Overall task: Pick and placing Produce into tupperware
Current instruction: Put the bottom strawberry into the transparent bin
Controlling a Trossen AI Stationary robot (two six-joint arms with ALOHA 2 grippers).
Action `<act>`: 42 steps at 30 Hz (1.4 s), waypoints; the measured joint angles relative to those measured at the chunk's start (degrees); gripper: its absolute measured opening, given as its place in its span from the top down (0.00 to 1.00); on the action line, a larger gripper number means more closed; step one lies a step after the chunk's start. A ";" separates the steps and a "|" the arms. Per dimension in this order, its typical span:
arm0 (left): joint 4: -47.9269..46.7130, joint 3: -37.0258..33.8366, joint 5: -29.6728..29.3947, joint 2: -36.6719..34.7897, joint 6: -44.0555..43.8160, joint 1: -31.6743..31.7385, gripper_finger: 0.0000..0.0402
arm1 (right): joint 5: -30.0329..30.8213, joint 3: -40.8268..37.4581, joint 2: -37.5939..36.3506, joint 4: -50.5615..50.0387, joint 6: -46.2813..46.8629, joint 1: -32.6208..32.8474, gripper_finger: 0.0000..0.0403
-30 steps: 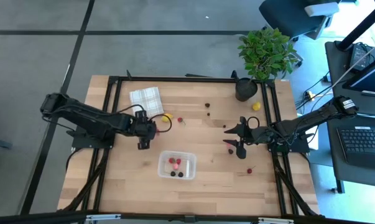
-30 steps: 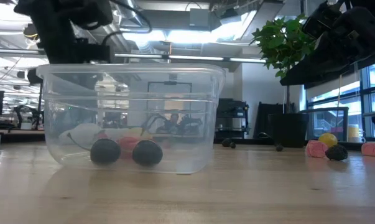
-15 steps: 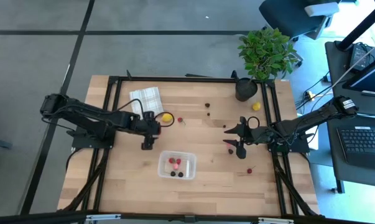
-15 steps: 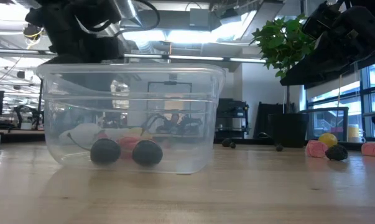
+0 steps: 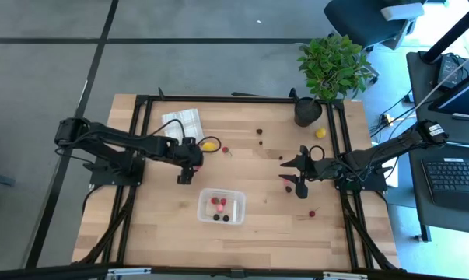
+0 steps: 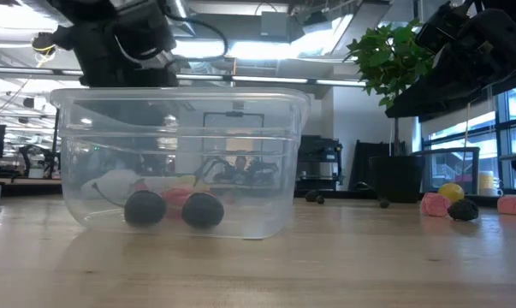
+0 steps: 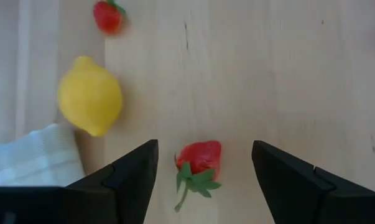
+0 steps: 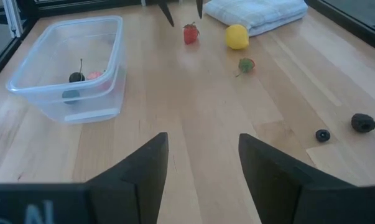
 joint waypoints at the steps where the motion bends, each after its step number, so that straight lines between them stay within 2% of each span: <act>1: 0.57 0.00 -0.22 0.77 0.49 0.00 0.37 | 0.01 0.00 0.00 -0.01 -0.40 -0.01 0.51; 11: 2.02 0.00 -0.76 9.46 2.69 0.87 0.37 | 0.00 0.00 0.00 -0.02 -0.93 0.01 0.51; 23: 0.87 0.20 1.53 10.93 -0.28 2.71 0.38 | 0.00 0.00 0.00 -0.03 -0.84 0.01 0.51; 42: 0.50 0.07 1.77 11.06 -2.17 2.25 0.68 | 0.00 0.00 0.00 -0.01 -0.73 0.01 0.51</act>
